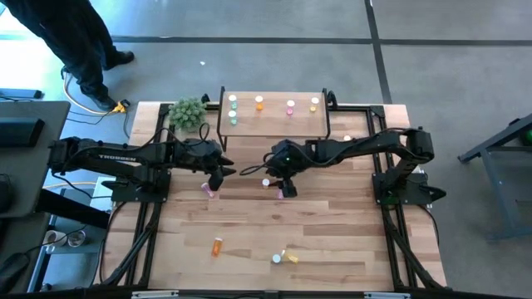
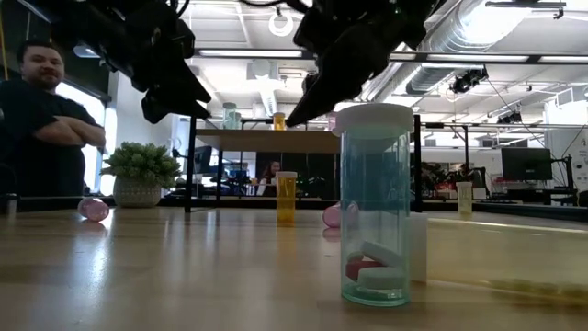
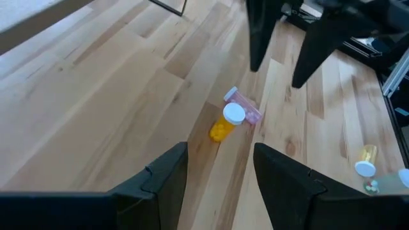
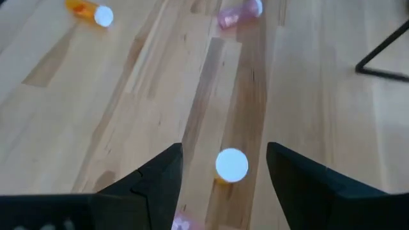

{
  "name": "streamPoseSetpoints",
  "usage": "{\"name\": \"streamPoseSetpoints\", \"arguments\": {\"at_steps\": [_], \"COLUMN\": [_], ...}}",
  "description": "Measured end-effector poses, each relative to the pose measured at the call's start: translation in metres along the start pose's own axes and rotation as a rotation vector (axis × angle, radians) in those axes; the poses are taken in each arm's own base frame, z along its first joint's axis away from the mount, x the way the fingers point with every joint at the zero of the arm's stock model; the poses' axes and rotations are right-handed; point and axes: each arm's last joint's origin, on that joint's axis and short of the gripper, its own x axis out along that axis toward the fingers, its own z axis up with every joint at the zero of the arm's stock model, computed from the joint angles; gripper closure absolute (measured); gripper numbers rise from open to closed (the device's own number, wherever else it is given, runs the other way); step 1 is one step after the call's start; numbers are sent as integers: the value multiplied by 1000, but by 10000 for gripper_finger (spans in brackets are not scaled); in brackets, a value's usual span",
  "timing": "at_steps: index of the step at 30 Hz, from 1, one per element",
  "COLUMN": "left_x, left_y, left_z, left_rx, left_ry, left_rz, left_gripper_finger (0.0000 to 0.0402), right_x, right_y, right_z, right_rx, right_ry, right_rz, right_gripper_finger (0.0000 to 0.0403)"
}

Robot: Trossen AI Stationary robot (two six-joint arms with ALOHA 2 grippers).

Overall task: Pick and place medicine bottles onto shelf by color
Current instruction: Put the top orange pill bottle on the shelf aligned with the orange pill bottle

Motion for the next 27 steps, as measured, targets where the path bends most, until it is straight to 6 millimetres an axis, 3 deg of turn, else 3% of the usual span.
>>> {"name": "streamPoseSetpoints", "arguments": {"at_steps": [17, 27], "left_x": [0, 0], "left_y": [1, 1], "left_z": [0, 0], "left_rx": [4, 3], "left_ry": [-6, -7], "left_rz": [16, 18], "left_gripper_finger": [232, 232], "right_x": [46, 57], "right_y": [-5, -6], "right_z": [-20, -26], "right_rx": [26, 11], "right_ry": [61, 74], "right_rz": [4, -10], "right_gripper_finger": [185, 186]}}
